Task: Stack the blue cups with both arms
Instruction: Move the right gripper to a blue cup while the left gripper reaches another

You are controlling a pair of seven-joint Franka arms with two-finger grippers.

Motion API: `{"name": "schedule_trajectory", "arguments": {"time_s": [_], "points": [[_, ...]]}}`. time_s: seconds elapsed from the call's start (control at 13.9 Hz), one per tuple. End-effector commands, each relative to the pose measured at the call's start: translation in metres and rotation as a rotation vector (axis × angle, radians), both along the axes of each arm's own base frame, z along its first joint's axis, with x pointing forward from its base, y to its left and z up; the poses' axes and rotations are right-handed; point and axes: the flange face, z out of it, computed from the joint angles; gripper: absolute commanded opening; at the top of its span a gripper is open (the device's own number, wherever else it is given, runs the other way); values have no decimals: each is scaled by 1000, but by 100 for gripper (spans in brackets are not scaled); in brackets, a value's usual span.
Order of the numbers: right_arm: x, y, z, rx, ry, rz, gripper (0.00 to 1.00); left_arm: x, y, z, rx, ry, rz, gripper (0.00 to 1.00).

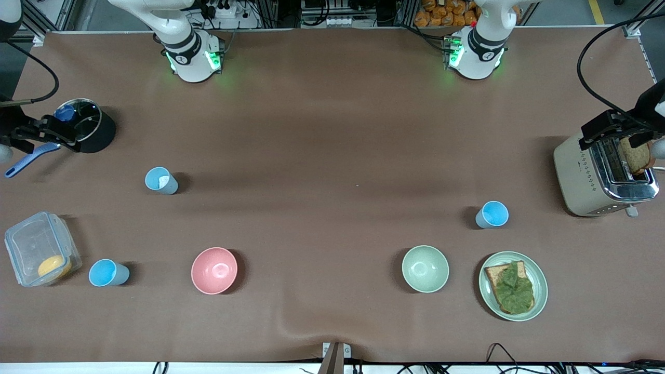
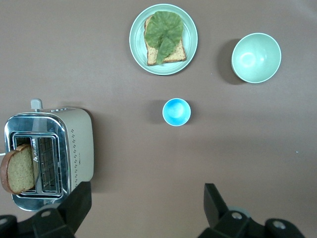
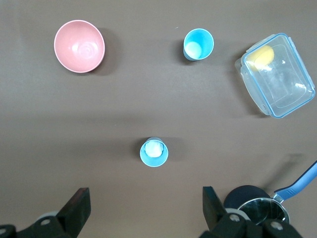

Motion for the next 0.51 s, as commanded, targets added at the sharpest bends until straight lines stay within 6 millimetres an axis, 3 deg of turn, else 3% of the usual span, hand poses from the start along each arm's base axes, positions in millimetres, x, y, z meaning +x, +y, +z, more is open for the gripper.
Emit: {"name": "schedule_trajectory", "arguments": {"time_s": [0.0, 0.14, 0.22, 0.43], "points": [[-6, 0, 2, 15, 0, 6, 100, 0, 4, 1, 26, -4, -17, 100], [-6, 0, 2, 15, 0, 6, 100, 3, 5, -2, 25, -1, -14, 100], [-6, 0, 2, 15, 0, 6, 100, 11, 6, -13, 31, 6, -13, 100], [-6, 0, 2, 15, 0, 6, 100, 48, 6, -76, 85, 55, -32, 100]]}}
